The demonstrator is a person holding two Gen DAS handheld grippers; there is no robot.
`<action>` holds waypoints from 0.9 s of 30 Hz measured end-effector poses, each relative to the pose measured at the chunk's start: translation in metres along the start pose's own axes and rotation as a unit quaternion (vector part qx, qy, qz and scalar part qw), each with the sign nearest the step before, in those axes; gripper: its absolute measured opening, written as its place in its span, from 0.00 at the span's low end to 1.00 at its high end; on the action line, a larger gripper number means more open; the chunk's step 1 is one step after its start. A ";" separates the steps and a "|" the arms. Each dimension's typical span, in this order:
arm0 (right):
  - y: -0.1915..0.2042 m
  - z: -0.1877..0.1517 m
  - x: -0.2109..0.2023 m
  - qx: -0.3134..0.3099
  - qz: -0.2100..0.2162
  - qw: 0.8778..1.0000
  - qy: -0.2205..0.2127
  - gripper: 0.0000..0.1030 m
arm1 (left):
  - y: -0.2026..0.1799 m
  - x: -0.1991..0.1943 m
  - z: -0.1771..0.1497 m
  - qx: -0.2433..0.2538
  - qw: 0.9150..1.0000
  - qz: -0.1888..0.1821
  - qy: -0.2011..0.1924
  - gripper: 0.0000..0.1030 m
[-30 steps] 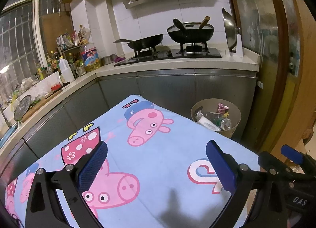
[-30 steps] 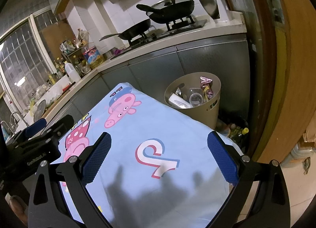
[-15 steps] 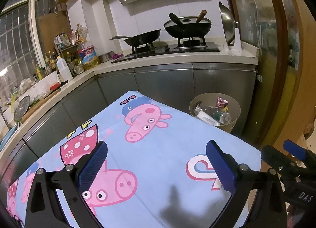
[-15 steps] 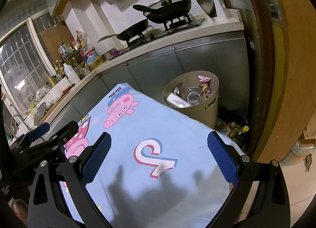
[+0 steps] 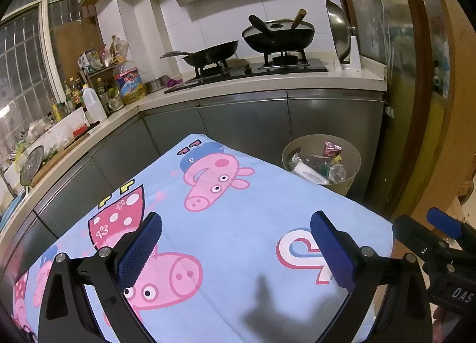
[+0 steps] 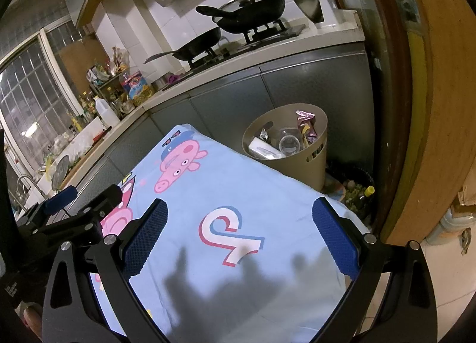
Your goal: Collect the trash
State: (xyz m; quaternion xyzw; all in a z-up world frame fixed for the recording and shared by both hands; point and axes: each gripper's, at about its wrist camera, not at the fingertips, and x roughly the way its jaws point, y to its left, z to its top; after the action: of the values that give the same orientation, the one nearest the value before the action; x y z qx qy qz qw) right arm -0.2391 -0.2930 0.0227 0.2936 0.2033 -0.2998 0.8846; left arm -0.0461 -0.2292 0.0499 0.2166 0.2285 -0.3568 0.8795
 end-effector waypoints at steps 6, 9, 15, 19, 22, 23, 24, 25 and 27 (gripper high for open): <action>0.000 -0.001 0.000 0.001 0.000 1.000 0.000 0.94 | 0.000 0.000 0.000 0.001 1.000 0.000 0.000 0.96; 0.000 -0.001 -0.001 0.000 -0.001 1.000 0.000 0.94 | 0.000 0.001 -0.001 0.002 1.000 -0.001 0.001 0.96; 0.000 -0.003 -0.001 0.001 -0.001 1.000 0.001 0.94 | 0.000 0.002 -0.005 0.004 1.000 -0.007 -0.001 0.96; 0.000 -0.004 -0.001 0.001 0.000 1.000 0.002 0.94 | 0.000 0.001 -0.006 0.004 1.000 -0.008 0.001 0.96; 0.000 -0.003 -0.001 0.003 0.000 1.000 0.000 0.94 | -0.001 0.001 -0.005 0.003 1.000 -0.011 0.004 0.96; 0.000 -0.003 -0.001 0.003 0.000 1.000 0.000 0.94 | 0.000 0.001 -0.006 0.002 1.000 -0.010 0.004 0.96; 0.000 -0.003 -0.001 0.003 0.000 1.000 -0.001 0.94 | -0.001 0.001 -0.005 0.003 1.000 -0.010 0.005 0.96; 0.000 -0.005 0.001 0.003 -0.001 1.000 0.000 0.94 | -0.001 0.002 -0.004 0.003 1.000 -0.010 0.006 0.96; 0.001 -0.006 0.001 0.004 0.000 1.000 0.000 0.94 | 0.000 0.003 -0.004 0.001 1.000 -0.011 0.008 0.96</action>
State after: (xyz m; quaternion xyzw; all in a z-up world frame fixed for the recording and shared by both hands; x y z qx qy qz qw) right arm -0.2389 -0.2892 0.0179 0.2970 0.2025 -0.3008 0.8834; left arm -0.0454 -0.2280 0.0450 0.2176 0.2376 -0.3646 0.8737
